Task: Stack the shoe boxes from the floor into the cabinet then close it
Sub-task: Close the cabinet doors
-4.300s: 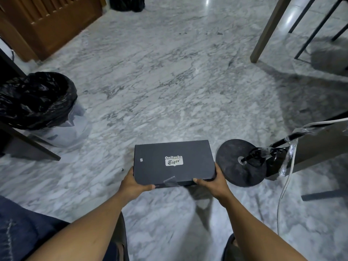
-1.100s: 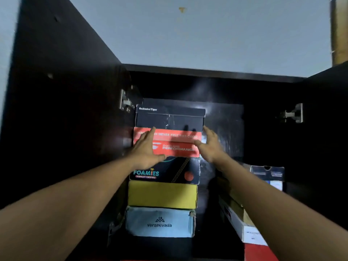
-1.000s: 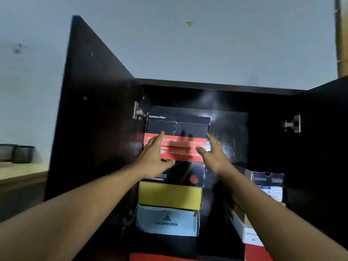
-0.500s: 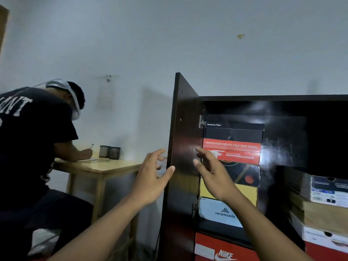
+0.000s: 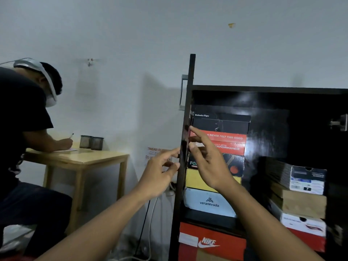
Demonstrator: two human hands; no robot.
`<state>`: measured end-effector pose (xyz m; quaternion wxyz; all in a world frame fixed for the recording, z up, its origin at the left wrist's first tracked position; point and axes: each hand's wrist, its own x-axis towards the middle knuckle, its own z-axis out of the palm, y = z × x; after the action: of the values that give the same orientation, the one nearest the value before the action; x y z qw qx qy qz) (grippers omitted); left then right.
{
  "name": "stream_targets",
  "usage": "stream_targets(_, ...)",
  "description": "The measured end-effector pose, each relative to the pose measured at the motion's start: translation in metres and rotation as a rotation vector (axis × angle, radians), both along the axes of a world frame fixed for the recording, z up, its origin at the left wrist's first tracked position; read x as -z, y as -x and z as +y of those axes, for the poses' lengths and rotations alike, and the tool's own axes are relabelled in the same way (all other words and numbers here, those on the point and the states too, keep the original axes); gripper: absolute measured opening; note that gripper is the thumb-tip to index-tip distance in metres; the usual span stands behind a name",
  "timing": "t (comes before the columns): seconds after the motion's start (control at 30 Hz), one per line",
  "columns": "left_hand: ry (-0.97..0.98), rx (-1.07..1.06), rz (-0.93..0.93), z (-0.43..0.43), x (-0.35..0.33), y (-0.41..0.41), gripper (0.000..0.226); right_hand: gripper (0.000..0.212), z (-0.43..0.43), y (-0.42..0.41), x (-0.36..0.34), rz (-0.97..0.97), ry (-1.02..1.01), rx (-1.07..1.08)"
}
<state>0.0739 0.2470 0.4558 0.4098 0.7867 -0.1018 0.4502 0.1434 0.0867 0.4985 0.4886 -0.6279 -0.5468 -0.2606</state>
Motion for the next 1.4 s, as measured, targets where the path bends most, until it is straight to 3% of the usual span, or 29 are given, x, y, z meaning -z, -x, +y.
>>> stream_targets(0.2,-0.212,0.058,0.047,-0.052,0.000,-0.059,0.067,0.042,-0.060,-0.041,0.003,-0.128,-0.028,0.286)
stream_targets(0.53,-0.526,-0.168,0.037,-0.096,0.002,-0.164,0.087,0.089,-0.135,-0.120,0.055,0.023,0.144,0.443)
stream_targets(0.67,-0.614,-0.249,0.146,-0.088,0.009,-0.196,0.103,0.103,-0.137,-0.148,0.078,0.090,0.143,0.500)
stream_targets(0.83,-0.693,-0.328,0.234,-0.070,0.016,-0.223,0.117,0.103,-0.135,-0.179,0.088,0.138,0.105,0.526)
stream_targets(1.4,-0.864,-0.636,0.389,-0.062,0.035,-0.304,0.123,0.108,-0.105,-0.297,0.104,0.309,0.118,0.570)
